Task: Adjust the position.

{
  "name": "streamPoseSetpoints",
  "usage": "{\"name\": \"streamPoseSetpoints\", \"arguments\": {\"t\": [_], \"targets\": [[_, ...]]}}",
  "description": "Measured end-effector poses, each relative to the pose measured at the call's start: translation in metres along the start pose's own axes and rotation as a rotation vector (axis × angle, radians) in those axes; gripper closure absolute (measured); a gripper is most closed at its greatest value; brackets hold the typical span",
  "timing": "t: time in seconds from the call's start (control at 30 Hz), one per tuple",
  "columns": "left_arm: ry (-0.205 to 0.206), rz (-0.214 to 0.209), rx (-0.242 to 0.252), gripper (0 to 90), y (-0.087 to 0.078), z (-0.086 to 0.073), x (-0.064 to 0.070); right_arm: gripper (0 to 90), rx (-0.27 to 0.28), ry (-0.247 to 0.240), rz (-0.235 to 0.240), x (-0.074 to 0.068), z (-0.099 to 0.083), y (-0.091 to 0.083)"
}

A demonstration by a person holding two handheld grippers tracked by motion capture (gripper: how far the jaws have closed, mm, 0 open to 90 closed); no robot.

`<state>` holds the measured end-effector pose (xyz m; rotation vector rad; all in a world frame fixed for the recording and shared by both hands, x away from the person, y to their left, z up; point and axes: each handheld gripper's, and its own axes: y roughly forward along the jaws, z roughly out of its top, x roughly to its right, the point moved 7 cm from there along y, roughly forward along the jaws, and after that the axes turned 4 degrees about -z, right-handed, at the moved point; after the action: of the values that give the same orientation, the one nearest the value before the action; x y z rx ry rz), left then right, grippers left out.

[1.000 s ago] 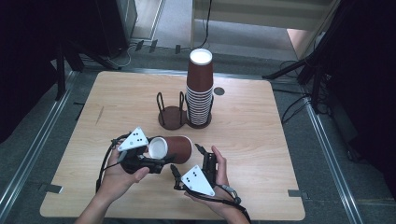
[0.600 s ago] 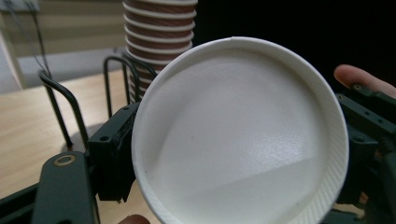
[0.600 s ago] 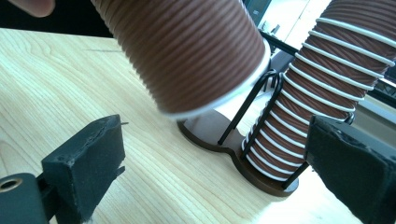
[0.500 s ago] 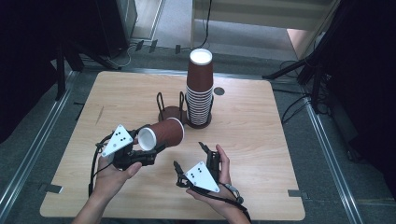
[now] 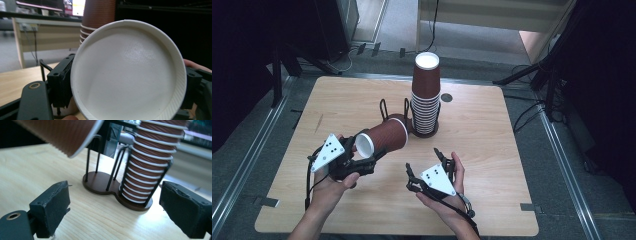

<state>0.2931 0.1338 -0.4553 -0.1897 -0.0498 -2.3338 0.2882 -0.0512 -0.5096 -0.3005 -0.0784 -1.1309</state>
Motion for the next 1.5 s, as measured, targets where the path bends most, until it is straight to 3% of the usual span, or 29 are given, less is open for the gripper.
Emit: {"name": "streamPoseSetpoints", "arguments": {"t": [0.1, 0.3, 0.43, 0.5, 0.6, 0.7, 0.93, 1.13, 1.37, 1.5], "targets": [[-0.011, -0.007, 0.009, 21.1, 0.000, -0.001, -0.002, 9.3, -0.012, 0.094, -0.005, 0.007, 0.003, 0.001], [-0.007, 0.012, 0.066, 21.1, -0.001, 0.001, -0.003, 10.9, -0.075, 0.218, 0.023, 0.012, 0.009, 0.004], [-0.006, 0.009, 0.075, 21.1, 0.000, -0.001, -0.002, 13.0, -0.058, 0.267, 0.037, 0.010, 0.020, 0.003], [-0.005, 0.008, 0.085, 21.1, 0.001, -0.002, -0.001, 11.3, -0.054, 0.329, 0.042, 0.011, 0.026, 0.000], [-0.004, 0.008, 0.090, 21.1, 0.002, -0.002, 0.000, 0.0, -0.069, 0.390, 0.065, 0.009, 0.030, -0.003], [0.007, 0.020, 0.094, 21.1, 0.003, -0.003, 0.000, 0.0, -0.069, 0.424, 0.081, 0.004, 0.031, -0.006], [0.012, 0.027, 0.102, 21.1, 0.005, -0.006, -0.001, 0.0, -0.074, 0.580, 0.138, -0.005, 0.030, -0.006], [-0.001, 0.016, 0.119, 21.1, 0.006, -0.007, 0.000, 0.0, -0.052, 0.681, 0.145, -0.006, 0.035, -0.009], [-0.004, 0.012, 0.131, 21.2, 0.006, -0.007, 0.001, 0.0, -0.045, 0.853, 0.166, -0.006, 0.039, -0.011], [-0.003, 0.003, 0.138, 21.2, 0.008, -0.008, 0.003, 0.0, -0.034, 0.904, 0.155, -0.005, 0.042, -0.011]]}}
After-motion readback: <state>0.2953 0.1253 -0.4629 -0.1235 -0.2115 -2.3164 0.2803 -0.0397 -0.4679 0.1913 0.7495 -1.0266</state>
